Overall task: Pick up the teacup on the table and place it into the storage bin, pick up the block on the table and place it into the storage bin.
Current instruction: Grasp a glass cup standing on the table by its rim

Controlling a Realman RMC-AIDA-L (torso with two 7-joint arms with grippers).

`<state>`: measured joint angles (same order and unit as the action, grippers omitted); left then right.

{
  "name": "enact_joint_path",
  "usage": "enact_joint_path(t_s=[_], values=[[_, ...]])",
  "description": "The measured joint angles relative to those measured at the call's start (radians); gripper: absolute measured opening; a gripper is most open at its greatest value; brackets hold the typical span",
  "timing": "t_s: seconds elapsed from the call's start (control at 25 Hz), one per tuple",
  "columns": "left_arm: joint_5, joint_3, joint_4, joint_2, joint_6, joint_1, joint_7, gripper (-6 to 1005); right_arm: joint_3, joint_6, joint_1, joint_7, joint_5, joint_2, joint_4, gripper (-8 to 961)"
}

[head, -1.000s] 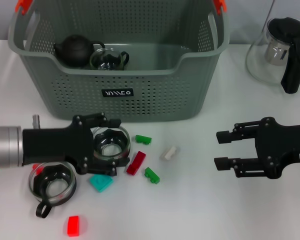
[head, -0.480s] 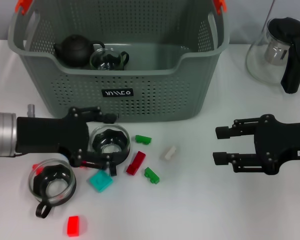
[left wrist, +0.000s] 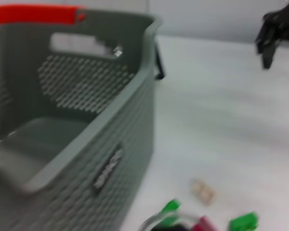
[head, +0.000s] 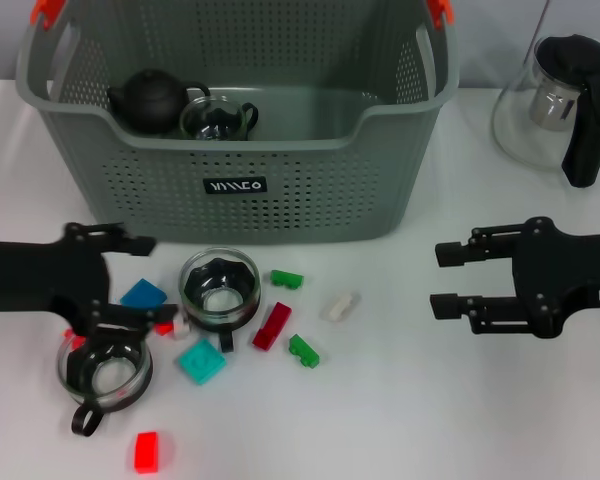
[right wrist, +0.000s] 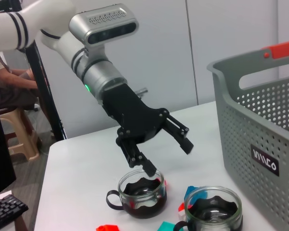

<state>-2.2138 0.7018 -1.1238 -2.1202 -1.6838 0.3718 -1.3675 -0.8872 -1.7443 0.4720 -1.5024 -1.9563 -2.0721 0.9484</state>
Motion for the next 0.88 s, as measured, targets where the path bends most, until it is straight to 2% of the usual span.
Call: enact_joint_path(t_s=[0.36, 0.64, 0.88], values=[[-0.133, -0.031, -0.134, -0.005, -0.008, -0.010, -0.124, 854, 0.013, 0.005, 0.015, 0.010, -0.001, 0.003, 0.000, 627], [-0.229, -0.019, -0.215, -0.024, -0.033, -0.007, -0.181, 853, 0.021, 0.013, 0.018, 0.009, -0.001, 0.006, 0.000, 627], [-0.328, 0.022, -0.235, -0.038, -0.036, 0.014, -0.244, 852, 0.022, 0.017, 0.023, 0.008, -0.001, 0.010, 0.000, 628]])
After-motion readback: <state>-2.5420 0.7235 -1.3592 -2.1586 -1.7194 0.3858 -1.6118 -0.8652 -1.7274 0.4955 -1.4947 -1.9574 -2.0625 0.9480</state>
